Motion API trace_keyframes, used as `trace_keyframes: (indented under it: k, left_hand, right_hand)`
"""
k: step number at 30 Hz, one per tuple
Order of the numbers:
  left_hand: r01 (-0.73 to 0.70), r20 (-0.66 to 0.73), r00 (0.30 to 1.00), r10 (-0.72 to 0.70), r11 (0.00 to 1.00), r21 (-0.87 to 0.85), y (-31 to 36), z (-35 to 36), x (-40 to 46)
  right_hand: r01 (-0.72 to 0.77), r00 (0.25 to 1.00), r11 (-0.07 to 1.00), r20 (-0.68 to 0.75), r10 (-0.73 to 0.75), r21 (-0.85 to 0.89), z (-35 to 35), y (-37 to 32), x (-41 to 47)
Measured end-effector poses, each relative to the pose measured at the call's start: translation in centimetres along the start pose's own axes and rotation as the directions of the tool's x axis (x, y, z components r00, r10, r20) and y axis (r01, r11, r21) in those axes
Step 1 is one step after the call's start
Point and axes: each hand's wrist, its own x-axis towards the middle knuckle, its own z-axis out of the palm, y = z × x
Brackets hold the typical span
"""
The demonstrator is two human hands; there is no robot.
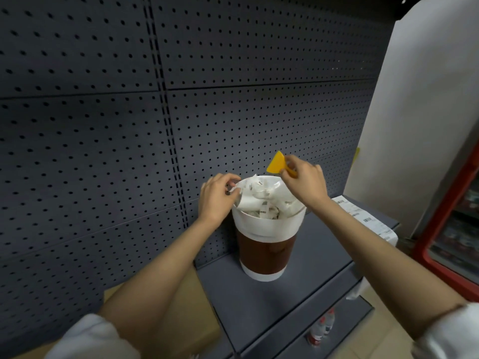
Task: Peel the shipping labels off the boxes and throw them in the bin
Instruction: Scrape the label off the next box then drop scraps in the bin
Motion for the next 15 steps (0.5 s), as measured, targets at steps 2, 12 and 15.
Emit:
trace_keyframes:
  k: [2, 12, 15]
  left_hand:
    - [-0.001, -0.013, 1.000, 0.001, 1.000, 0.011, -0.5, -1.5, -0.4]
    - [0.167, -0.131, 0.981, -0.144, 0.969, 0.181, -10.4, -18.1, -10.2]
    - [0.241, -0.161, 0.966, -0.204, 0.935, 0.262, -14.3, -24.9, -15.4]
  right_hand:
    - [0.013, 1.000, 1.000, 0.020, -0.014, 0.017, 0.4, -1.6, -0.5]
    - [0.170, 0.937, 0.976, 0.286, -0.203, 0.136, 10.3, -18.5, -6.2]
    - [0.172, 0.888, 0.956, 0.383, -0.255, 0.238, 13.6, -25.5, -9.7]
